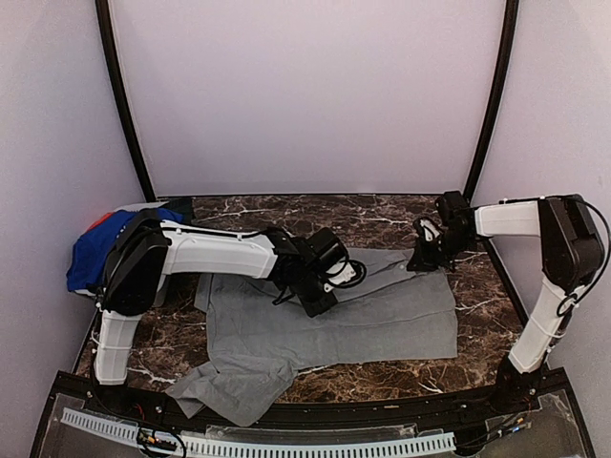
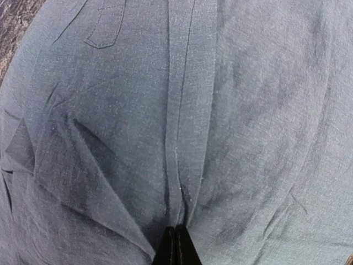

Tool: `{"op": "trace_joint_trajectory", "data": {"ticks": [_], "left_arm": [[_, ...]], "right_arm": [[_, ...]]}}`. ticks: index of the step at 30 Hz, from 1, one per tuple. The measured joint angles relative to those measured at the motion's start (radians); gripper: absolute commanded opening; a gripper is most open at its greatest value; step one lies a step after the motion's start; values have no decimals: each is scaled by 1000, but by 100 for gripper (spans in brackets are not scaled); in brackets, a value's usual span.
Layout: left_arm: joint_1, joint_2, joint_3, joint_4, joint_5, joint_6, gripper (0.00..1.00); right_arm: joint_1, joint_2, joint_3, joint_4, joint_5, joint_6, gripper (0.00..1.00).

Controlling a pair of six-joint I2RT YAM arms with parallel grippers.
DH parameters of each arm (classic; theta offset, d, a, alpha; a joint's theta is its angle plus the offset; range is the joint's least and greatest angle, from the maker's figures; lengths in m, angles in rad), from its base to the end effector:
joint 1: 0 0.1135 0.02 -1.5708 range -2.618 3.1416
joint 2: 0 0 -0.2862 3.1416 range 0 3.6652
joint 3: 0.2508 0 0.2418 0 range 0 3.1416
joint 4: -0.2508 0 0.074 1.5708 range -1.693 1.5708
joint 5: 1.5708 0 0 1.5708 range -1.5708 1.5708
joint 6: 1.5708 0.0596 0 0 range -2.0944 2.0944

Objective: Fold and stack the mixed laundry pile
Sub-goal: Fold the flattened shirt at the center of the board.

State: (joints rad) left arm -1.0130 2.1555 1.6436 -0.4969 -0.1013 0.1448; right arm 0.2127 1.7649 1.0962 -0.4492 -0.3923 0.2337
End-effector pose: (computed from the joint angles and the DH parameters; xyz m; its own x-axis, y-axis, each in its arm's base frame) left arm 0.2606 -0.4063 0.1769 -0.3255 0.7930 -0.5150 0.8717 0.4627 0.1616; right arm 0.3399 0.0967 0.1801 -0.9381 0.0163 -0.3461 -0.1453 0.8883 0.4358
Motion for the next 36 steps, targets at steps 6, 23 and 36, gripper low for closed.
{"op": "trace_joint_trajectory", "data": {"ticks": [6,23,36], "left_arm": [[-2,0,-16,-15,21,-15,42],[153,-275,-131,87,60,-184,57],[223,-299,-221,109,37,-272,60]], "right_arm": [[3,-12,-32,2,0,13,26],[-115,-76,-56,16,72,68,31],[-114,31,-57,38,29,62,0]]}}
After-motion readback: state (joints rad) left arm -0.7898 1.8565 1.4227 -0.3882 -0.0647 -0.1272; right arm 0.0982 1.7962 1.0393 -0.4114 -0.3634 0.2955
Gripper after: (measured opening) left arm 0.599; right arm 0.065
